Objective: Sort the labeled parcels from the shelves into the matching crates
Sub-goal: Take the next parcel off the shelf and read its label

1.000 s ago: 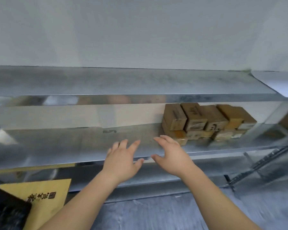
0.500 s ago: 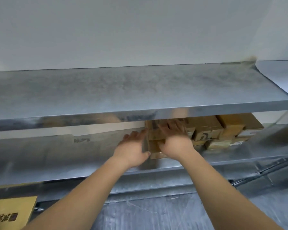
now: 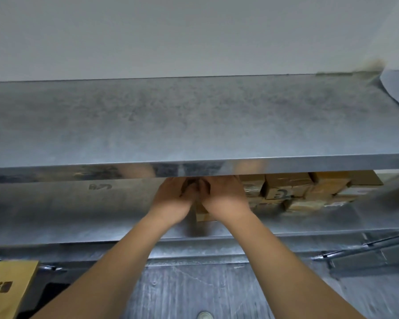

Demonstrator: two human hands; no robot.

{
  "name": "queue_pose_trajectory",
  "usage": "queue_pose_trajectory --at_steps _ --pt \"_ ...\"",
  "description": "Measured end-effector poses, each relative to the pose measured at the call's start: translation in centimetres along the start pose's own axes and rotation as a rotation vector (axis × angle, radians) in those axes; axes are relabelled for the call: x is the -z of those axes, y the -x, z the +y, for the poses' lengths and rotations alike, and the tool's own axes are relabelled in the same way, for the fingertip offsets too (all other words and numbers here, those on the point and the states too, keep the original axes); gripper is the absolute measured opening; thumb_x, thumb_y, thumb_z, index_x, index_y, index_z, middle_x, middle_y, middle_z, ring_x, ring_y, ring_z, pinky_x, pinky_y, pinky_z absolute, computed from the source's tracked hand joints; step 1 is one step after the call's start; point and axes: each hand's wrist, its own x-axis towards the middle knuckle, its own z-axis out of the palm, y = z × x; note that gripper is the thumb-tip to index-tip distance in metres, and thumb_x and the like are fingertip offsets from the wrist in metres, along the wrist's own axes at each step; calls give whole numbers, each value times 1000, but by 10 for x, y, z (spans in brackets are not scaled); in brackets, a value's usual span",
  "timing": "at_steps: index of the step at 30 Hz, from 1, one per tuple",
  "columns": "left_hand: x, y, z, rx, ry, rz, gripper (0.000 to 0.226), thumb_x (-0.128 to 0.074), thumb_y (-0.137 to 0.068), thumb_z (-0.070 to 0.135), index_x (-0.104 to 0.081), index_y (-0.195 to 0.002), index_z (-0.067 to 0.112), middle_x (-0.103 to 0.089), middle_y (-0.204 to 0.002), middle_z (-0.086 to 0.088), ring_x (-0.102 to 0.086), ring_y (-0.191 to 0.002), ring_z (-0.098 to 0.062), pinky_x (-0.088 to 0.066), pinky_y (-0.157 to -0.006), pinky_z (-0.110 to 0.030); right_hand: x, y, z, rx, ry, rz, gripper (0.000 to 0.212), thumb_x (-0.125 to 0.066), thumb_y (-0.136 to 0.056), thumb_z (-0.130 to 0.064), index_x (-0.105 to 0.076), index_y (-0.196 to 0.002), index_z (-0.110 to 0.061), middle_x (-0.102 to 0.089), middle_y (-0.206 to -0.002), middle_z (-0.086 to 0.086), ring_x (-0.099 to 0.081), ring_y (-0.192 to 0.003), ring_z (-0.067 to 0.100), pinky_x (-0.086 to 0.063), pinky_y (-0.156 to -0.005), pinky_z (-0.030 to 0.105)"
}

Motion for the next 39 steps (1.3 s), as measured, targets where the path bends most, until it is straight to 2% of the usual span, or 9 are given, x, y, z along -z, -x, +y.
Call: queue_pose_trajectory --at_steps 2,5,16,21,25,28,31,35,39 --pt "1 5 -6 57 16 66 35 -41 -102 33 -59 -73 22 -63 -72 1 -58 -69 -13 -37 -65 -35 2 -3 -8 17 33 77 28 -59 -94 -21 -65 -67 -18 -67 -64 6 -64 -58 29 -29 -58 27" --pt "5 13 -16 179 102 144 14 -53 -100 31 -54 -97 18 -59 -63 3 -57 -60 -13 -35 -54 -28 7 -5 -20 35 11 -58 29 -48 -104 -25 -53 -76 -20 -70 -85 11 -66 -80 31 -32 -65 31" --pt "45 59 -43 227 141 137 131 -86 -69 31 9 -158 23 -66 -66 4 -65 -62 0 -55 -58 -23 8 -1 -59 -26 -437 -269 25 -71 -77 -16 -52 -81 -33 -60 -83 -14 -64 -74 11 -48 -57 23" --pt "64 103 -64 221 259 181 108 -88 -67 20 -22 -151 36 -58 -68 10 -62 -64 5 -43 -55 -12 -14 14 -82 138 -433 -322 85 -70 -73 -35 -32 -149 -32 -57 -125 -1 -61 -110 18 -55 -91 33" --pt "83 146 -92 233 166 260 73 -80 -78 28 -33 -129 48 -61 -68 1 -62 -60 -11 -54 -61 -39 -30 39 -115 176 -513 -270 54 -73 -81 -32 -46 -127 -37 -58 -114 -4 -58 -102 13 -44 -84 26" --pt "99 186 -107 232 221 316 48 -73 -87 37 -37 -115 47 -64 -71 1 -62 -60 -13 -51 -58 -35 -35 61 -150 263 -582 -203 18 -66 -94 -39 -51 -98 -29 -58 -90 -12 -52 -82 3 -36 -70 25" --pt "119 234 -119 239 228 424 21 -57 -95 49 -42 -100 34 -62 -70 3 -53 -56 -6 -43 -58 -31 -42 89 -191 311 -595 -195 30 -59 -101 -42 -46 -79 -26 -56 -70 -8 -51 -69 2 -34 -63 31" --pt "147 307 -141 292 103 541 22 -48 -100 48 -38 -90 31 -56 -64 7 -55 -62 -7 -36 -54 -28 -51 135 -250 303 -682 -278 29 -71 -91 -38 -43 -99 -35 -59 -68 -8 -56 -62 8 -47 -61 27" --pt "171 387 -163 402 165 555 64 -74 -85 35 -29 -129 46 -60 -64 16 -58 -61 0 -38 -54 -20 -64 177 -299 389 -740 -480 94 -78 -75 -27 -20 -141 -61 -61 -87 -12 -60 -66 7 -55 -66 35"
